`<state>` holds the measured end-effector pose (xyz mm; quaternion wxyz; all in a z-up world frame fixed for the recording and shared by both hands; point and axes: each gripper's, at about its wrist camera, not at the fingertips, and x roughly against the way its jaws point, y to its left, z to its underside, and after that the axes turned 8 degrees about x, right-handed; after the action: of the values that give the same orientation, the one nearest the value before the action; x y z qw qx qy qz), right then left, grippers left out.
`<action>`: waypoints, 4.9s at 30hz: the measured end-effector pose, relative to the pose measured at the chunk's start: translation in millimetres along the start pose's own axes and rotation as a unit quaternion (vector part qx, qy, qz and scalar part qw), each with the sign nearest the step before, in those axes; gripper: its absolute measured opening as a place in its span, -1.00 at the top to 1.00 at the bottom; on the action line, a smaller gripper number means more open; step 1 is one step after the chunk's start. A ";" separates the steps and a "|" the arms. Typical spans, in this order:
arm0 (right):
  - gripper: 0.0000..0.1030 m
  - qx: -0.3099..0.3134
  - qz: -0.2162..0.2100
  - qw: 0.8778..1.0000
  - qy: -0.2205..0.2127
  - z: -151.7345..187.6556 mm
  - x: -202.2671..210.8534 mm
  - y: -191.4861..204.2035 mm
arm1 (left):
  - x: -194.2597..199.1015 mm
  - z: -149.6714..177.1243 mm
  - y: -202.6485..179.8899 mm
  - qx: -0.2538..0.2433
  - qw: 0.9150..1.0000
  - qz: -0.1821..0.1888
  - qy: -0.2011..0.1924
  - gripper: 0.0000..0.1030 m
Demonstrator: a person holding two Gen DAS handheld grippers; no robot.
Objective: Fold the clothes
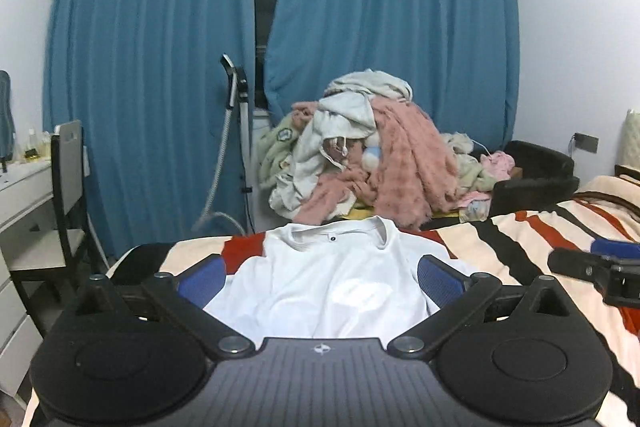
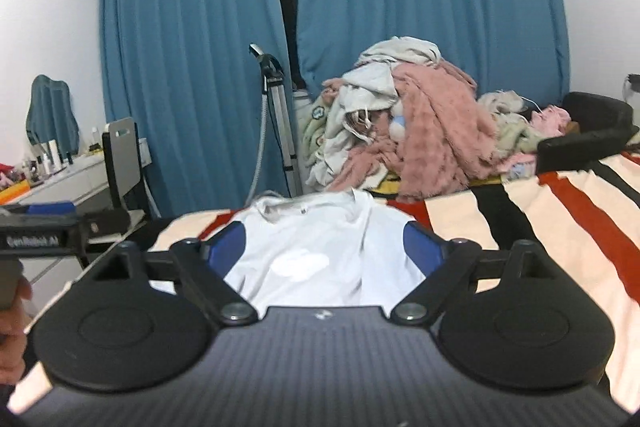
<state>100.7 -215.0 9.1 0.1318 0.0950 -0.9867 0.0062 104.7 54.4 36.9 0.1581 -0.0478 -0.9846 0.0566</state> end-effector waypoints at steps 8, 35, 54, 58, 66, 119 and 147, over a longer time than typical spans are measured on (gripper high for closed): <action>-0.69 -0.010 0.010 1.000 -0.012 57.1 7.5 8.0 | -3.0 60.0 17.0 0.011 1.000 -0.014 0.005 -0.99; -0.69 -0.054 0.056 0.994 0.071 121.4 -72.9 8.4 | -221.2 98.8 206.3 0.326 0.937 -0.095 0.084 -0.79; -0.68 0.013 0.068 0.997 0.043 107.5 -120.5 29.9 | -346.8 -31.7 229.2 0.108 0.969 -0.213 0.061 0.92; -0.68 0.019 0.078 0.996 0.024 98.3 -117.8 28.5 | -376.8 -48.7 234.6 0.072 0.959 -0.269 0.055 0.90; -0.68 0.014 0.078 0.997 0.025 98.8 -120.9 25.3 | -335.9 -26.8 234.0 0.137 0.959 -0.230 0.092 0.05; -0.68 -0.051 0.039 0.996 0.058 92.2 -8.3 -0.8 | 136.2 114.2 95.7 0.089 0.890 -0.237 0.378 0.98; -0.68 0.001 -0.021 0.995 0.095 136.0 -71.3 58.8 | 88.9 132.2 8.5 0.082 0.986 -0.095 0.108 -0.93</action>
<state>121.8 -149.1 -140.0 0.2246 0.1152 -0.9675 0.0132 -20.6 60.0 -61.6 0.2712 0.0536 -0.9539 0.1167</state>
